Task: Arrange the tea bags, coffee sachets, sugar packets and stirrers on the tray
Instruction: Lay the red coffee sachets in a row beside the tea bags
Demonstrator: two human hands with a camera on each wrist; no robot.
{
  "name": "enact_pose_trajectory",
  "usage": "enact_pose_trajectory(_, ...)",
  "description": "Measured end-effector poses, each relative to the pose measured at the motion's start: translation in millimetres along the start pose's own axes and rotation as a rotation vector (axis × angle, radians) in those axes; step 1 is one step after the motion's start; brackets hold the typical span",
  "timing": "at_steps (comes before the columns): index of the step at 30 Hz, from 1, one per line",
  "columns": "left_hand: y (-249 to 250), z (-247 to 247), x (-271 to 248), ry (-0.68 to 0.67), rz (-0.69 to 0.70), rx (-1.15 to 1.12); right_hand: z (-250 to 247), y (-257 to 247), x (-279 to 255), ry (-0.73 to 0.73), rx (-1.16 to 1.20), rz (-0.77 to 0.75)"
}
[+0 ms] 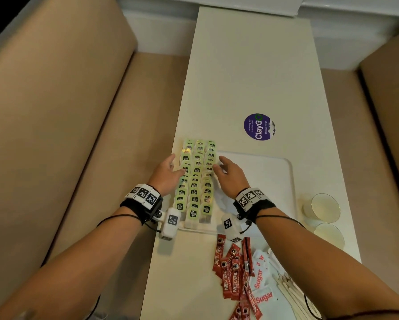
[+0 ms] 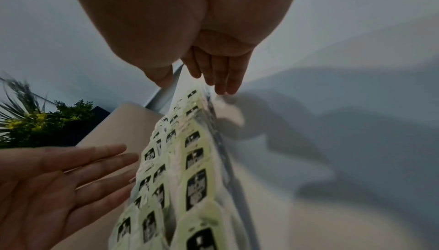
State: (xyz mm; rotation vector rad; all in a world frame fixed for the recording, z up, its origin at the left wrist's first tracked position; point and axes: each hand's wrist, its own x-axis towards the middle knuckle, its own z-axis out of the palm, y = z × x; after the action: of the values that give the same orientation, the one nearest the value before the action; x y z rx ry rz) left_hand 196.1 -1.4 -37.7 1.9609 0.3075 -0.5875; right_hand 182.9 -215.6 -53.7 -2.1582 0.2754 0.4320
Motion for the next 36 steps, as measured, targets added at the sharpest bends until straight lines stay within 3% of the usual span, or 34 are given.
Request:
enact_pose_trajectory(10, -10, -1, -53, 0.01, 0.172, 0.111, -32, 18, -62, -0.011, -0.01, -0.116)
enact_pose_trajectory(14, -19, 8, -80, -0.131, 0.203, 0.125, -42, 28, -97, -0.029, -0.072, -0.109)
enact_pose_trajectory(25, -41, 68, -121, -0.449, 0.15, 0.62, -47, 81, -169, -0.083, -0.264, 0.04)
enact_pose_trajectory(31, -54, 109, -127, -0.386, 0.106, 0.86, -32, 100, -181, -0.167, -0.478, 0.191)
enact_pose_trajectory(36, -50, 134, -137, -0.285, 0.06, 0.815, -18, 102, -183, -0.184, -0.617, 0.247)
